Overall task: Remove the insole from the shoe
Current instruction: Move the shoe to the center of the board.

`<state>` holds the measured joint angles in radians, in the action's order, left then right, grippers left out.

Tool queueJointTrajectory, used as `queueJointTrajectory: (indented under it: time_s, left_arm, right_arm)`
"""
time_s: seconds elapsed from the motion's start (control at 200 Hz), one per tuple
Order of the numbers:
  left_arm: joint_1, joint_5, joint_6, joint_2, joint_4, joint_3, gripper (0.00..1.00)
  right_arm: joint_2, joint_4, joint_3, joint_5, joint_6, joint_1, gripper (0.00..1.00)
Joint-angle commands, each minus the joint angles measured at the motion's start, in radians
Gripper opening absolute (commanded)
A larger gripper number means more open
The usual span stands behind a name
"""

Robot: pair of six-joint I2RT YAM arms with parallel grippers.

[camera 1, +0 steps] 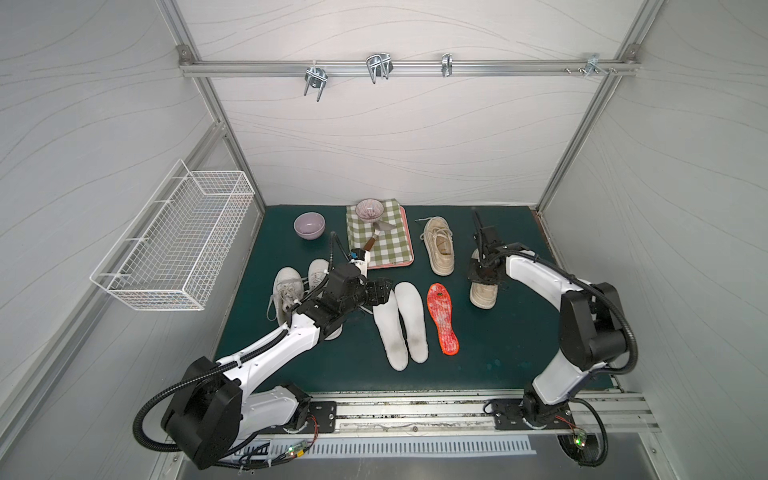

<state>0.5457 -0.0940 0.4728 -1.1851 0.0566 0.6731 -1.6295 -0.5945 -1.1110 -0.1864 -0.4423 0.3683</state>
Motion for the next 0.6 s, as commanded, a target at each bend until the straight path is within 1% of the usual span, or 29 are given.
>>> queueJointTrajectory:
  time_s: [0.0, 0.125, 0.165, 0.245, 0.335, 0.415, 0.475, 0.59]
  left_arm:
    - [-0.004, -0.019, 0.014, -0.013, 0.020, 0.055, 0.77]
    - [-0.004, -0.010, 0.038, -0.051, 0.012, 0.070, 0.77]
    - [-0.003, -0.006, 0.048, -0.068, 0.009, 0.074, 0.77]
    - [-0.002, -0.009, 0.062, -0.113, -0.003, 0.094, 0.76]
    - [0.015, -0.013, 0.070, -0.173, -0.031, 0.133, 0.76]
    - [0.054, -0.004, 0.075, -0.217, -0.033, 0.162, 0.76]
    - [0.094, -0.003, 0.085, -0.250, -0.014, 0.178, 0.76]
    - [0.189, 0.004, 0.090, -0.330, -0.009, 0.245, 0.76]
  right_arm:
    - [0.101, 0.027, 0.090, -0.017, -0.025, 0.053, 0.00]
    - [0.188, 0.045, 0.176, 0.031, -0.026, 0.115, 0.00]
    - [0.209, 0.051, 0.194, 0.052, -0.023, 0.132, 0.02]
    - [0.240, 0.061, 0.220, 0.087, -0.026, 0.154, 0.08]
    - [0.263, 0.040, 0.217, 0.116, -0.037, 0.154, 0.16]
    - [0.295, 0.005, 0.196, 0.117, -0.026, 0.144, 0.28]
    - [0.340, -0.012, 0.184, 0.134, -0.017, 0.115, 0.37]
    - [0.447, -0.020, 0.193, 0.200, -0.009, 0.015, 0.41]
